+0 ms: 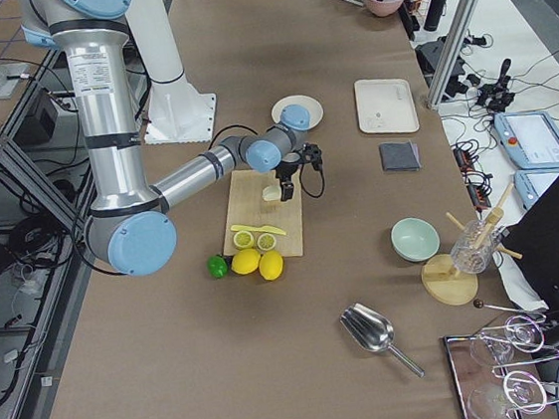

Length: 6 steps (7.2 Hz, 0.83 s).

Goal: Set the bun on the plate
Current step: 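Lower the right gripper onto the pale bun and grasp it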

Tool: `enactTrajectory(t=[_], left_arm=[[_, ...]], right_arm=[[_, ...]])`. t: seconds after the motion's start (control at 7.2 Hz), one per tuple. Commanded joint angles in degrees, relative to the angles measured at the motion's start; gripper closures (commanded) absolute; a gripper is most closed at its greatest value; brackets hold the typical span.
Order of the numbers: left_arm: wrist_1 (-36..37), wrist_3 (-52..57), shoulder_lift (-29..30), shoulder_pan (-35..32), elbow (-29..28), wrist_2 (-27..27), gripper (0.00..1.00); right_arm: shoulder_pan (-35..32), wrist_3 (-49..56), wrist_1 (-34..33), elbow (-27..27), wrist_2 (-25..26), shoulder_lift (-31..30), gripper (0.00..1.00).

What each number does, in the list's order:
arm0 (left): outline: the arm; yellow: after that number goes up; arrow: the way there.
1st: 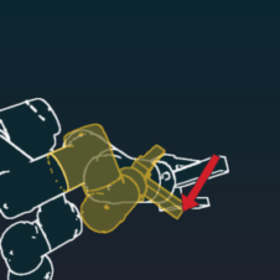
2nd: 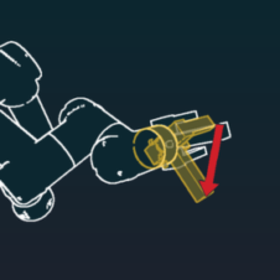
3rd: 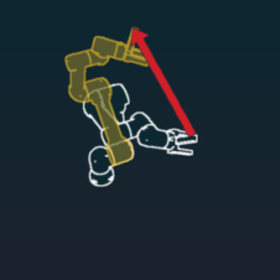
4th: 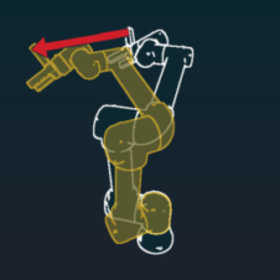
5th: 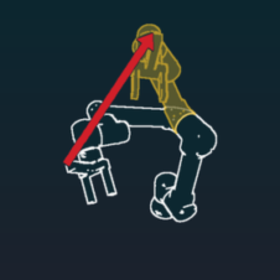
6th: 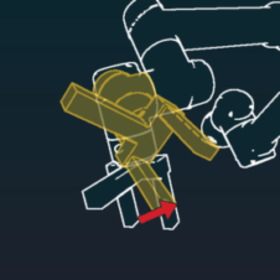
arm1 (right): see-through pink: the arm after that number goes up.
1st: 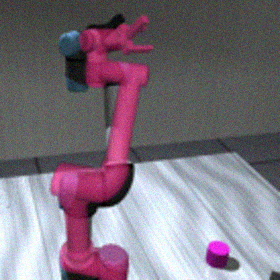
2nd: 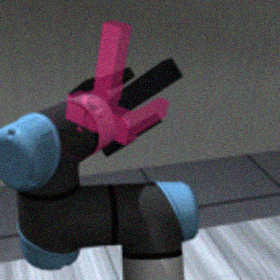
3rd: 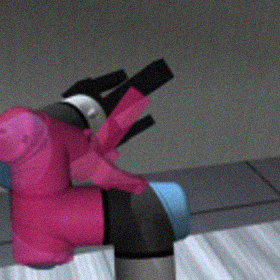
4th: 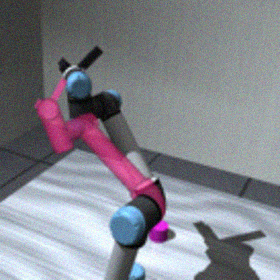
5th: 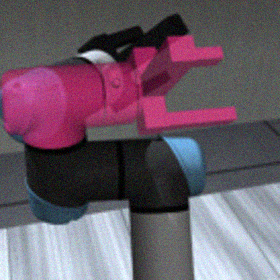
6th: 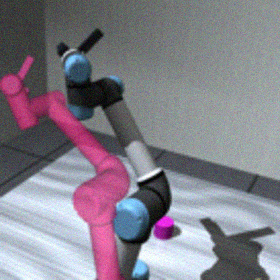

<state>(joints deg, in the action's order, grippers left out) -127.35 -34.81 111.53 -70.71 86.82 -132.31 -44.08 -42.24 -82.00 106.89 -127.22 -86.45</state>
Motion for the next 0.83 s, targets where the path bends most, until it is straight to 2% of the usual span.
enactTrajectory(t=[0.0,0.28,0.42,0.56,0.69], left_arm=[[0.0,0.0,0.0,0.05,-0.25,0.03,0.03],[0.0,0.0,-0.18,0.14,-0.16,0.12,0.03],[-0.09,0.09,-0.26,0.14,-0.08,0.12,0.03],[-0.18,0.0,-0.27,0.23,-0.07,0.38,0.03],[-0.18,0.0,-0.27,0.57,0.01,2.73,0.03]], right_arm=[[2.33,-0.04,0.0,0.07,1.8,-0.38,0.0],[2.69,0.05,0.0,-0.02,3.03,-0.38,0.01],[2.86,0.48,0.0,-0.11,3.56,-0.21,0.15],[2.78,0.14,0.0,0.15,3.56,-0.29,0.39],[2.78,0.57,0.0,0.16,3.56,-0.29,0.8]])
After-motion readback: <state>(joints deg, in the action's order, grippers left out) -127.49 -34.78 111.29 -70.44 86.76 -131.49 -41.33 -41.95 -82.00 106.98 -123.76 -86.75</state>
